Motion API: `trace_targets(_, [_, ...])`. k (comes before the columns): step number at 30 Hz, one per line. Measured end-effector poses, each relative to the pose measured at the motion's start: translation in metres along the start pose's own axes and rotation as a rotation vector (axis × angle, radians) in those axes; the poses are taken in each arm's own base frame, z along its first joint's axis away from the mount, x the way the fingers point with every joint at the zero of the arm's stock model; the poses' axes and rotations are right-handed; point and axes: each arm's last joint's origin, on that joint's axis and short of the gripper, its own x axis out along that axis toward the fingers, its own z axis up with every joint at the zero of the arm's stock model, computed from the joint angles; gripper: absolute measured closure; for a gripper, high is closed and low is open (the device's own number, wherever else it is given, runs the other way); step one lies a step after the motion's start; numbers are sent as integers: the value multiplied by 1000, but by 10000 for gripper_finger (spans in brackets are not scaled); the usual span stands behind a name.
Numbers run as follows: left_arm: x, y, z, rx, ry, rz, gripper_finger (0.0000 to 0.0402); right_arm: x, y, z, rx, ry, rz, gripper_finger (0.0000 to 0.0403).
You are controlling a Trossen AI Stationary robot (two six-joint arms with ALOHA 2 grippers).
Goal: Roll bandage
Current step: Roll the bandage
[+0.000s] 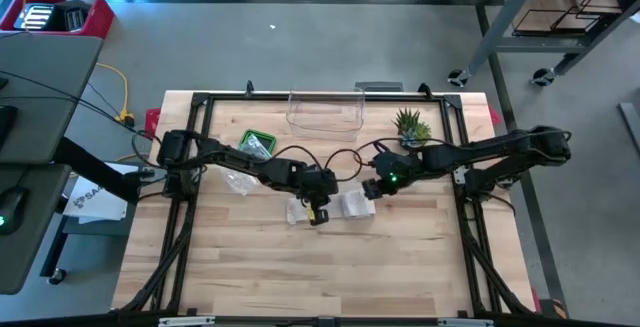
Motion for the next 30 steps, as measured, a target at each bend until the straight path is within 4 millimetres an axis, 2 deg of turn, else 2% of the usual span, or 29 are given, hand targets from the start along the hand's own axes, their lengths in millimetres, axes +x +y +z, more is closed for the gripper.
trace_targets(5, [-8, 2, -17, -22, 17, 24, 401, -7, -17, -12, 7, 71, -186, 251])
trace_targets(9, [-6, 6, -48, -104, 51, 43, 401, -2, -12, -13, 7, 48, -154, 271])
trace_targets(14, [-9, 6, -68, -167, 18, 8, 401, 17, -9, -10, 36, 37, -160, 288])
trace_targets(20, [-7, 5, -75, -185, 22, 4, 401, 40, -4, -3, 48, 54, -88, 290])
trace_targets(23, [-5, 5, -74, -186, 17, 4, 401, 42, -2, -5, 57, 44, -86, 290])
trace_targets(27, [-2, 5, -73, -189, -2, -3, 401, 41, -12, -8, 97, 52, -191, 290])
trace_targets(30, [-2, 5, -72, -191, -12, -7, 401, 37, -11, -9, 65, 56, -186, 290])
